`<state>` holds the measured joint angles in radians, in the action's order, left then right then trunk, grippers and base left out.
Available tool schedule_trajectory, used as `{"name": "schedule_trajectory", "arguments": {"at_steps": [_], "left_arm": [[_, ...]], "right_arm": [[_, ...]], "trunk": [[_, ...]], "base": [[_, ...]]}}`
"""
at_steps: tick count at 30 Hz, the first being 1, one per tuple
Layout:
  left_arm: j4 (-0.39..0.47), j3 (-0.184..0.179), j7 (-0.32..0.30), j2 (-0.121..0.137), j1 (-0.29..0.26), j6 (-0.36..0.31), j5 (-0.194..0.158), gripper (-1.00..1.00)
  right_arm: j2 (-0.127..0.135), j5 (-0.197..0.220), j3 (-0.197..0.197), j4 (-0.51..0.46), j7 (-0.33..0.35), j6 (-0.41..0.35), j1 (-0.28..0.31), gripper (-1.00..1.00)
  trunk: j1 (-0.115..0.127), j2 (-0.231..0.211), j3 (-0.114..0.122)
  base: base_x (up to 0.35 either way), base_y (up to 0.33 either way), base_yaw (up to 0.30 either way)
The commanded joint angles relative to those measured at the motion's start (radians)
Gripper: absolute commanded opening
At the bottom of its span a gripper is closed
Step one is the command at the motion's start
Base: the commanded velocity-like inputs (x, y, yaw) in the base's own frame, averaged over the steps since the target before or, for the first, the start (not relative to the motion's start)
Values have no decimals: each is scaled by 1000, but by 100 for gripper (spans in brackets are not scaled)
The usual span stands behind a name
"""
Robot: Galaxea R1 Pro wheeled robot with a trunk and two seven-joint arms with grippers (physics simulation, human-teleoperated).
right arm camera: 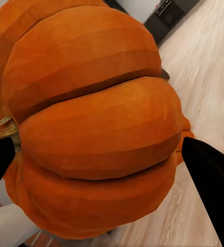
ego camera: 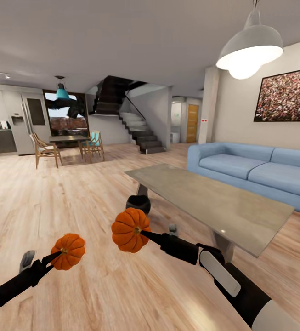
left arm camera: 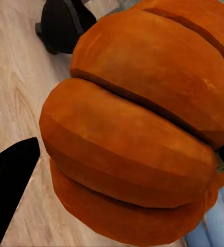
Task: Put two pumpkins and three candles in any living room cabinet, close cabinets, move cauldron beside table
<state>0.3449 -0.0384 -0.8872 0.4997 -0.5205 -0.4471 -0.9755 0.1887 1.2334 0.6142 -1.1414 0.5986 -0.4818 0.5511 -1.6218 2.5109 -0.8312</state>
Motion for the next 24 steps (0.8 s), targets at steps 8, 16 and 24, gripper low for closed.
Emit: {"name": "schedule_trajectory", "arguments": {"at_steps": [8, 16, 24], "left_arm": [[0, -1, 2, 0, -1, -8, -11, -100], [0, -1, 2, 0, -1, -8, -9, -100], [0, -1, 3, -1, -1, -8, -8, -100]], "right_arm": [[1, 17, 1, -1, 0, -8, 1, -100], [1, 16, -1, -2, -1, -8, 1, -100], [1, 18, -4, 15, -22, -18, 1, -100]], "trunk": [[0, 1, 6], [0, 1, 12], [0, 1, 11]], "base": [[292, 193, 248], [292, 192, 252], [292, 192, 279]]}}
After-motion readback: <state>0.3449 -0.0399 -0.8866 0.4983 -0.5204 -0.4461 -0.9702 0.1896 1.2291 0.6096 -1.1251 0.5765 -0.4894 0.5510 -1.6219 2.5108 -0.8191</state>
